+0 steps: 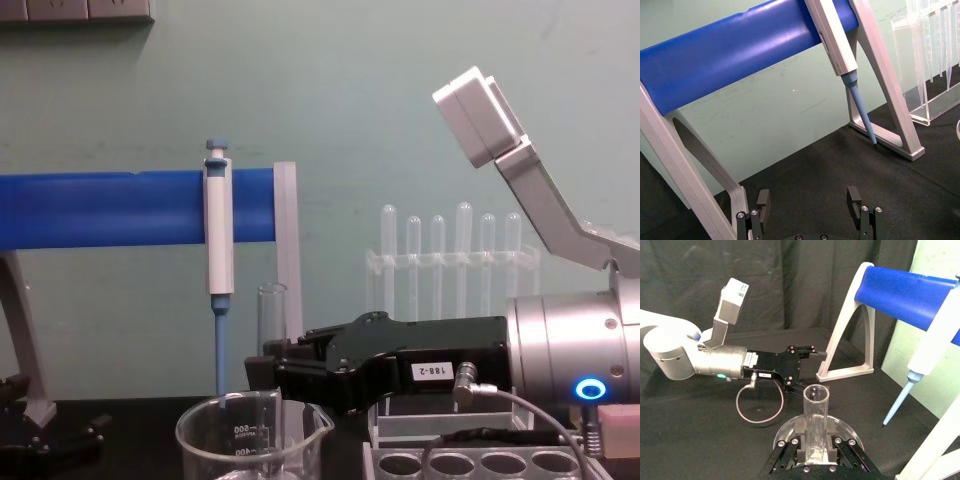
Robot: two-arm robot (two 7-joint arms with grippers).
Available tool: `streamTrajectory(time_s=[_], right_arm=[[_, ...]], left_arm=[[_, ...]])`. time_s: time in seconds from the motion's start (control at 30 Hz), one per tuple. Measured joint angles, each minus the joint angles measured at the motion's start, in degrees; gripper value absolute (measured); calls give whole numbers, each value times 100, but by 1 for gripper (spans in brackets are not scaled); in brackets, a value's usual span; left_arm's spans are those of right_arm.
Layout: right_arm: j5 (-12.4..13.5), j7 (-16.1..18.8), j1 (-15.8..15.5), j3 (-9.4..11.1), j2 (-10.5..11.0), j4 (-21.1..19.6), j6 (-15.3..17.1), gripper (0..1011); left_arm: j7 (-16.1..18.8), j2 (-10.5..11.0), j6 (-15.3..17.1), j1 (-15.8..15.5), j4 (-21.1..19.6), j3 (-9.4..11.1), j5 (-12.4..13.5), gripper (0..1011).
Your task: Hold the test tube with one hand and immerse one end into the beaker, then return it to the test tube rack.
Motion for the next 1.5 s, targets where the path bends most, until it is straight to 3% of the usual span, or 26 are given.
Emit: streamTrajectory(time_s=[1.5], right_arm=[[0,0,0,0,0,0,0,224]], left_arm=[[0,0,0,0,0,0,0,1000]])
